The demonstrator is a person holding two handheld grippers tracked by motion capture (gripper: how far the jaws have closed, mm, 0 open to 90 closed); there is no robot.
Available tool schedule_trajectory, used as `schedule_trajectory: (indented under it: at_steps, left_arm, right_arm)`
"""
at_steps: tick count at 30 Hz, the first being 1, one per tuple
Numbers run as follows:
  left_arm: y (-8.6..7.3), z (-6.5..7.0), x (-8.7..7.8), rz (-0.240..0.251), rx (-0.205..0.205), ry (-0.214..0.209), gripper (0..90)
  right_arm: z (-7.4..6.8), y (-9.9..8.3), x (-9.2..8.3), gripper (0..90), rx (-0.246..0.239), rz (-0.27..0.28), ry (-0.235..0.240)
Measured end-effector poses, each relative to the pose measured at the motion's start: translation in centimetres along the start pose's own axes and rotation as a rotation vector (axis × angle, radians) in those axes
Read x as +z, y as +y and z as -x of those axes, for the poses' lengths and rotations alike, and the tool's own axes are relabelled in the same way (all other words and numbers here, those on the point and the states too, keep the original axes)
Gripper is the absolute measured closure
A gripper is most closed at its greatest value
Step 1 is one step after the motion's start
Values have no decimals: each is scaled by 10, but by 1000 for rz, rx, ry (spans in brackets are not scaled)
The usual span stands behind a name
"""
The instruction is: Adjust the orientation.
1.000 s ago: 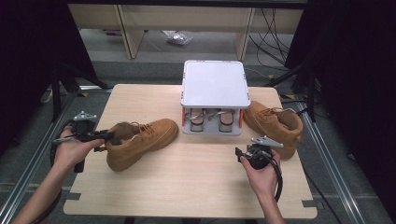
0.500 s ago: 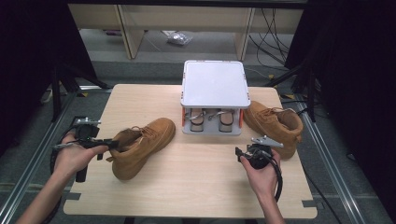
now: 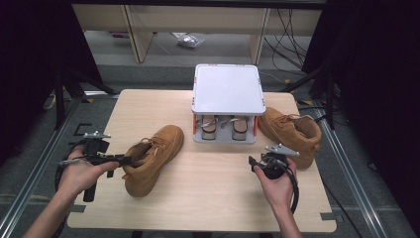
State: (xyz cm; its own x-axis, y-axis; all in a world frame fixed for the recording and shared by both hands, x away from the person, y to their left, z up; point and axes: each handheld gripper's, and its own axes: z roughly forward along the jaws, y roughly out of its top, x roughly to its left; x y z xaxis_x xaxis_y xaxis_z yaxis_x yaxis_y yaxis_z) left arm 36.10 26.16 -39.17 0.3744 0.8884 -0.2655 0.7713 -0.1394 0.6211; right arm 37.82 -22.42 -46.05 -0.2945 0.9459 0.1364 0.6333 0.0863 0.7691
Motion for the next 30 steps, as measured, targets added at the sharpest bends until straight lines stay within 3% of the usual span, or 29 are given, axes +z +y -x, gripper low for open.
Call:
schedule_trajectory:
  at_steps: [11,16,20,23,30]
  left_arm:
    - [-6,12,2,-11,-21,-61,713]
    - [-9,14,1,8,-16,-52,702]
    - [-9,11,1,18,14,-37,671]
    - [-10,10,1,44,59,1,633]
    - [-9,6,-6,143,73,-17,506]
  right_arm:
    - [-1,-1,3,494,-14,1,2]
    - [-2,0,3,494,-6,1,18]
    - [-3,0,3,493,-7,-5,10]
    - [-2,0,3,492,-7,-4,13]
    - [0,0,1,490,-2,-18,19]
